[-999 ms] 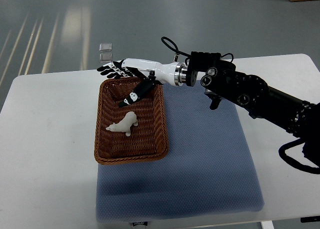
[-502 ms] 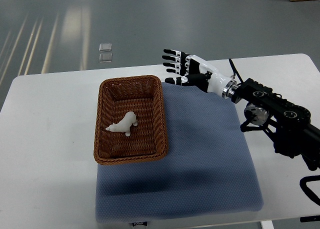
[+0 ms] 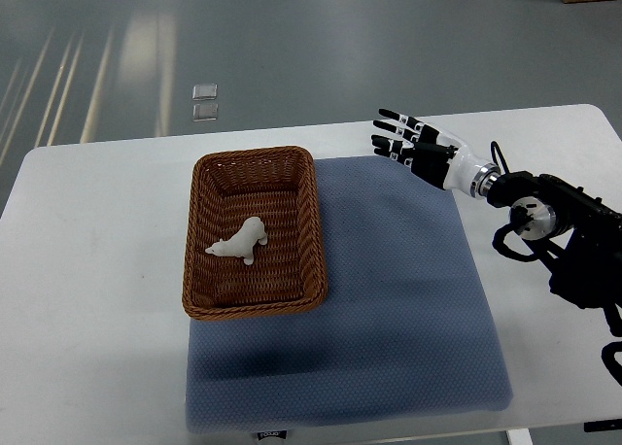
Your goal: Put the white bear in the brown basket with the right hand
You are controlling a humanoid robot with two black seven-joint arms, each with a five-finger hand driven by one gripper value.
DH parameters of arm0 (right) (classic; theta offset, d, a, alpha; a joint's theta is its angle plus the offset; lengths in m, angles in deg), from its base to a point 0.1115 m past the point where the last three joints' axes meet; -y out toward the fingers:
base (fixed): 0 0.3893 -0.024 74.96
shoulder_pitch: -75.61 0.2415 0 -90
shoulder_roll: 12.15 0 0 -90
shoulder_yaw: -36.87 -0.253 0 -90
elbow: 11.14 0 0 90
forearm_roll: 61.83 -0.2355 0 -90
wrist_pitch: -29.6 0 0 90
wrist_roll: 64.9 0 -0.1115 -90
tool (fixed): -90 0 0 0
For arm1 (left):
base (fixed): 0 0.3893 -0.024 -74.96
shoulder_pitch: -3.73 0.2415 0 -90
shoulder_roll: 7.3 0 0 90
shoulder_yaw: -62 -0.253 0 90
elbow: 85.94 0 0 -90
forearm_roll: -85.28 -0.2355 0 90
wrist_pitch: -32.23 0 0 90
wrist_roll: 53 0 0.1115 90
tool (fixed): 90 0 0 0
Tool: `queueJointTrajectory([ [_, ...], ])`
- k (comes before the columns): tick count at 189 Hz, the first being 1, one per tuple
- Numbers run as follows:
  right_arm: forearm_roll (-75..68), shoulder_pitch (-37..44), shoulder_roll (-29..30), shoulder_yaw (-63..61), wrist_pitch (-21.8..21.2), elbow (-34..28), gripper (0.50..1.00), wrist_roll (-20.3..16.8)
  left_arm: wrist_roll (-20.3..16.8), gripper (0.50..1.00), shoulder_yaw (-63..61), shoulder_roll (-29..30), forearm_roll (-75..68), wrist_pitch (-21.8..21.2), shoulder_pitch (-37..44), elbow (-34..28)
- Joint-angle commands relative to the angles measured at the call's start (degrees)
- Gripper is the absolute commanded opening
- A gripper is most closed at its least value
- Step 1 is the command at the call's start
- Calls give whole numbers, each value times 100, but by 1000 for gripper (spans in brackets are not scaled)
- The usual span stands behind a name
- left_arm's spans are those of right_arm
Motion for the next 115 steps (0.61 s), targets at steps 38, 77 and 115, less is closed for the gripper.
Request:
queueJointTrajectory([
  [38,-11,-33,57,-4,96,-7,926,22,0,1000,-1,0,0,0,0,0],
  [77,-11,-51,83,84,87,-42,926,22,0,1000,-1,0,0,0,0,0],
  [115,-3,-51,39,102,52,-42,926,22,8,1000,-1,0,0,0,0,0],
])
